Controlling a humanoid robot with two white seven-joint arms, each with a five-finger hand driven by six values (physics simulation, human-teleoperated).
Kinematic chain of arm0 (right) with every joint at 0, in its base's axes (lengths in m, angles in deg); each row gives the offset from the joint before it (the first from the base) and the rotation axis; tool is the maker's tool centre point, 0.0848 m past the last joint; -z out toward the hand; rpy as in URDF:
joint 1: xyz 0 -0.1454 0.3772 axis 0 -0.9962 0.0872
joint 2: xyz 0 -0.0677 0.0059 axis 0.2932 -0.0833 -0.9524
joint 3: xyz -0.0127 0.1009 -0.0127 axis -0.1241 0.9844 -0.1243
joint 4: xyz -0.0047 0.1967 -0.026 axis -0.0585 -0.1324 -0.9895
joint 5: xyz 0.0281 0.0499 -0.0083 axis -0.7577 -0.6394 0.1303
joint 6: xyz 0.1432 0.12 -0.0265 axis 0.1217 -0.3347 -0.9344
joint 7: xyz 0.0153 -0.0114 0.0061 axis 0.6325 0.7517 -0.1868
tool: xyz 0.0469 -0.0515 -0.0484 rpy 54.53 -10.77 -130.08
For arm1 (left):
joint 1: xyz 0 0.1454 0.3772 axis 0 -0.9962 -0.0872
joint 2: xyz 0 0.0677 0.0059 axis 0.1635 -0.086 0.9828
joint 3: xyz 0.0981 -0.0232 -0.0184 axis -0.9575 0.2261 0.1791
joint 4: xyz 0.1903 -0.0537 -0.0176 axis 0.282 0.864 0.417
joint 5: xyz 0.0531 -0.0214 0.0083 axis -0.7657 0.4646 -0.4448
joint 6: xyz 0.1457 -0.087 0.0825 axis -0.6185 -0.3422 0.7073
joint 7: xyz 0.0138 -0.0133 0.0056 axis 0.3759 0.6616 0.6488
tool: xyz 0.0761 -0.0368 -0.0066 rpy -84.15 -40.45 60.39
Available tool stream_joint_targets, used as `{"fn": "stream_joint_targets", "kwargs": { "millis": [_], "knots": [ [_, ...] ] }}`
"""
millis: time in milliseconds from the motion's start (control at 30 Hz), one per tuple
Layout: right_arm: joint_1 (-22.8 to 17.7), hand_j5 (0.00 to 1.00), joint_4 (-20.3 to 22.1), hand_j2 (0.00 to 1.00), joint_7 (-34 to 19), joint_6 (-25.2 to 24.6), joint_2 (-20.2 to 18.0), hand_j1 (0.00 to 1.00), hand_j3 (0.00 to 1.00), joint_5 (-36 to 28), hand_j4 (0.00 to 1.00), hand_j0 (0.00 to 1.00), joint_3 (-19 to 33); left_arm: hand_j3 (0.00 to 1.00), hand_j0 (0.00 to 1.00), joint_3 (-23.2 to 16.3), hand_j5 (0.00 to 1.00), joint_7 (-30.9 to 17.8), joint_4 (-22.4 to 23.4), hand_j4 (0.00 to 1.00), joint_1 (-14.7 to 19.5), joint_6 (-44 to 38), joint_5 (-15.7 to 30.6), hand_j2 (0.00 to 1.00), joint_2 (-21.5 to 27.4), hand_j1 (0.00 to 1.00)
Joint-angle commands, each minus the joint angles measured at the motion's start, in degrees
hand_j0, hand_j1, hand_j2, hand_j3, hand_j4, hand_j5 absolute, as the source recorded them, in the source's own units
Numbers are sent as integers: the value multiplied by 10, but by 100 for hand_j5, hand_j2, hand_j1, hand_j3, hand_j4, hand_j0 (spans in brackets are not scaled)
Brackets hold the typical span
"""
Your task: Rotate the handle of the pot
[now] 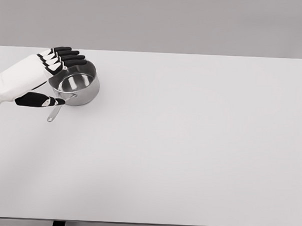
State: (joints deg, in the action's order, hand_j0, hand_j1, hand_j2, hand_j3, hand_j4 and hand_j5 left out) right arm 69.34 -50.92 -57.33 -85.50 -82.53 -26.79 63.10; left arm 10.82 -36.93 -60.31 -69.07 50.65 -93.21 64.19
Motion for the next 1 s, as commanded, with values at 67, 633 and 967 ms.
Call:
{"fn": "stream_joint_targets", "kwargs": {
  "millis": [67, 633, 967],
  "knots": [
    [-1, 100, -1, 100, -3, -1, 0, 100, 100, 0, 100, 100, 0, 100, 100, -1, 100, 0, 0, 100, -2, 0, 4, 100, 0, 100],
    [-1, 100, -1, 100, -3, -1, 0, 100, 100, 0, 100, 100, 0, 100, 100, -2, 100, -1, 9, 100, -30, 0, -46, 100, -11, 100],
    [-1, 100, -1, 100, -3, -1, 0, 100, 100, 0, 100, 100, 0, 100, 100, -4, 100, -82, 12, 100, -18, 0, -50, 100, -47, 100]
  ]
}}
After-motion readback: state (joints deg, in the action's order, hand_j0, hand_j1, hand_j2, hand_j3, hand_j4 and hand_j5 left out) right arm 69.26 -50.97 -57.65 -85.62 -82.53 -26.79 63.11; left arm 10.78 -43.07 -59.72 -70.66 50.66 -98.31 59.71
